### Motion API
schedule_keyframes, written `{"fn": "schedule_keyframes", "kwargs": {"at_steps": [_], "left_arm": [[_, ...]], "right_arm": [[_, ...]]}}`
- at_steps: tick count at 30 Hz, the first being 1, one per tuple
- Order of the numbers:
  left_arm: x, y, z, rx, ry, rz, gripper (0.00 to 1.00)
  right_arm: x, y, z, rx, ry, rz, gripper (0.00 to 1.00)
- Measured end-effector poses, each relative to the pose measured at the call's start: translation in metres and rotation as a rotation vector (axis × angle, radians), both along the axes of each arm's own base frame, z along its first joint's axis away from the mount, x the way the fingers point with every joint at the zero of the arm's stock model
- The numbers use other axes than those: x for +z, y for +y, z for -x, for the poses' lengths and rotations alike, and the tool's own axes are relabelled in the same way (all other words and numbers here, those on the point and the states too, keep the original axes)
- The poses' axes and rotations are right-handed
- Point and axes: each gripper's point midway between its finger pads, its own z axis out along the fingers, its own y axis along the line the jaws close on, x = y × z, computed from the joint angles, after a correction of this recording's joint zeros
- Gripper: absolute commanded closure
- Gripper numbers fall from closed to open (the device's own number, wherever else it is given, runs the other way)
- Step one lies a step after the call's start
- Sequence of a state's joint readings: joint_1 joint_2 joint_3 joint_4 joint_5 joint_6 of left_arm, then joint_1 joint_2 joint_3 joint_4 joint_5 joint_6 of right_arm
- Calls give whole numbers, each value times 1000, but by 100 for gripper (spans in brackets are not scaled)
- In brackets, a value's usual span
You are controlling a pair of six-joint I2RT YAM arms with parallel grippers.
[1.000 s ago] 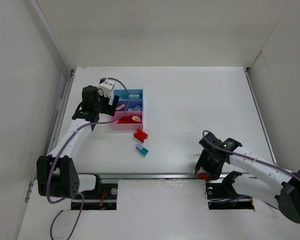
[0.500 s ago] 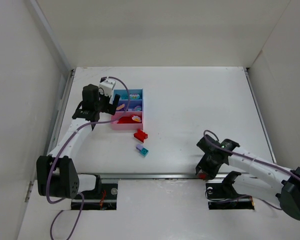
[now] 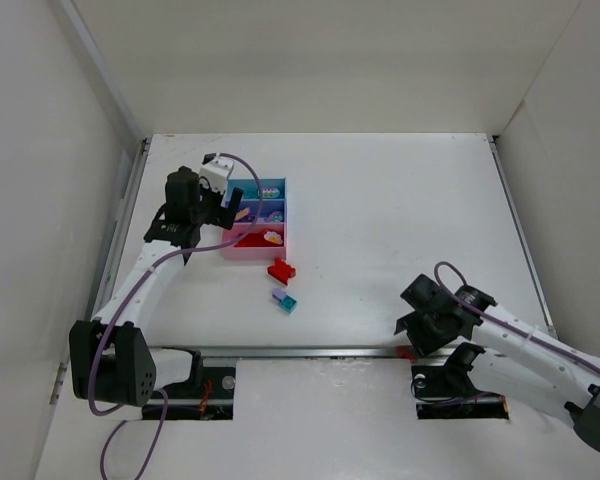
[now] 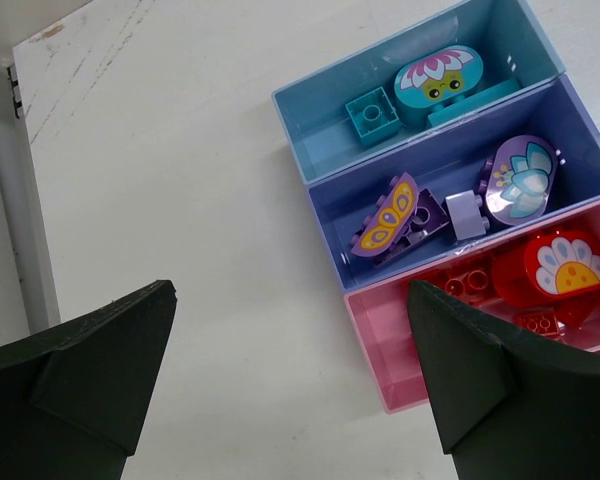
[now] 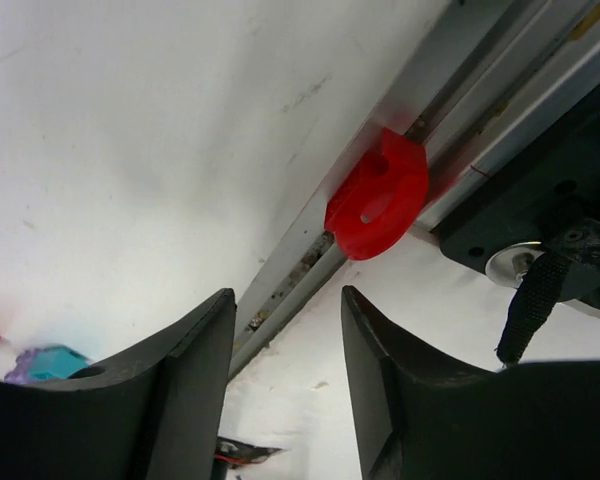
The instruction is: Sort the legos into containers by color
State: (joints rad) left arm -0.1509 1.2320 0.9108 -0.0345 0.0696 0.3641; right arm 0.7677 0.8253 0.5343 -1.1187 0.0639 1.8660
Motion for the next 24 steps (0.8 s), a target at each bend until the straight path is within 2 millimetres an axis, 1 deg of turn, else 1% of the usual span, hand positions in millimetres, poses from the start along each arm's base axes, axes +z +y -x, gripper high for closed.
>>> {"fn": "schedule_keyframes", "kwargs": {"at_steps": [6,11,15,19,24], "left_arm": [[0,2,0,7,0,-6,0],[2,3,0,13,-6,-13,0],[1,4,2,14,-8,-17,0],[-3,6,3,17,-1,-25,0],[-1,8,2,24,-11,-37,0]], "right_arm": [[-9,-5,3,-49,55,54,47],[-6,-8,5,-87,78,68,47],[-8,-10,8,-100,110,99,54],[-13,-12,12,-93,159,151,54],[-17,-12,14,-82,196,191,54]]}}
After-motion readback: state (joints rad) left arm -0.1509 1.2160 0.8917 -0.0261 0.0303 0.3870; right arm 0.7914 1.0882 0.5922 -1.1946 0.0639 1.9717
